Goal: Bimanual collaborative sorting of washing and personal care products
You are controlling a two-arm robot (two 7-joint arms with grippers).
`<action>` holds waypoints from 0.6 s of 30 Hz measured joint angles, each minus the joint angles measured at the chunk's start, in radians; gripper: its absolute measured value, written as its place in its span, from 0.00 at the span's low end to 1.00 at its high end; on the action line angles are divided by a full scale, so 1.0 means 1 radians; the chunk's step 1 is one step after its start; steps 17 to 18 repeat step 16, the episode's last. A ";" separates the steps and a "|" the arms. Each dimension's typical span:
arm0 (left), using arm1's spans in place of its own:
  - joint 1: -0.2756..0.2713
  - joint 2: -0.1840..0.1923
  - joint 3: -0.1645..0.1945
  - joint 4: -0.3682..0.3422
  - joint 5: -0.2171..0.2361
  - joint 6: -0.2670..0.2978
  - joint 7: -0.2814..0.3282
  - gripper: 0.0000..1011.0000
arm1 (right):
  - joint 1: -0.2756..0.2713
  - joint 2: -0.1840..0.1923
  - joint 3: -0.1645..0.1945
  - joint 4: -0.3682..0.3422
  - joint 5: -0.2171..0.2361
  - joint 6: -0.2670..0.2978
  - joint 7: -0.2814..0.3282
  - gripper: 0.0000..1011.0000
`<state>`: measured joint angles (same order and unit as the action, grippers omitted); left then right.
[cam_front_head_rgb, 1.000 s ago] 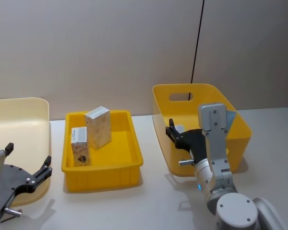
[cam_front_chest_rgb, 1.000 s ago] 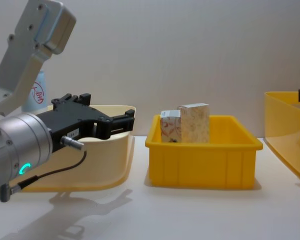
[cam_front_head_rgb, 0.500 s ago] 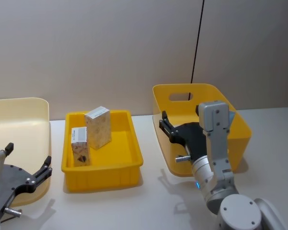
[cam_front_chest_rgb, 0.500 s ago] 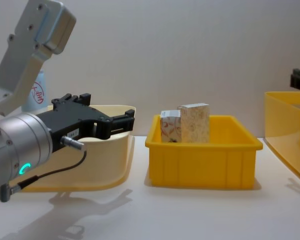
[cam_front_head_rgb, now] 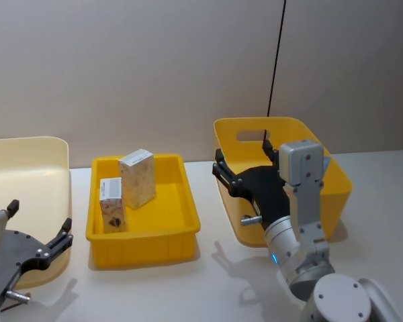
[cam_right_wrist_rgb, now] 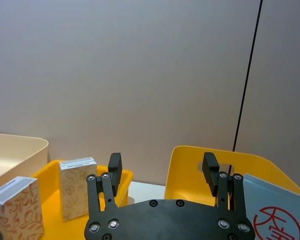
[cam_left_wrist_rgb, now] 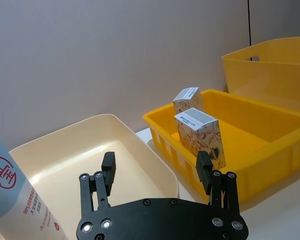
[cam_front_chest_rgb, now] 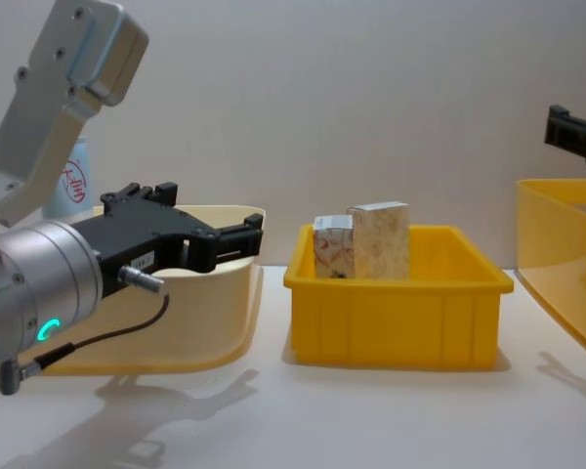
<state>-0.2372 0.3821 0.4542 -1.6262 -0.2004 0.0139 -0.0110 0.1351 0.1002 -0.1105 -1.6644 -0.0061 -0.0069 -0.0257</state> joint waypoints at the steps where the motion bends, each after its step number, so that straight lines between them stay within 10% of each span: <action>1: 0.000 0.000 0.000 0.000 0.000 0.000 0.000 0.99 | -0.002 0.003 -0.001 -0.001 0.003 0.000 0.001 0.99; 18: 0.000 0.000 0.000 0.000 0.000 0.000 0.000 0.99 | -0.077 0.121 -0.059 -0.053 0.150 0.021 0.047 0.99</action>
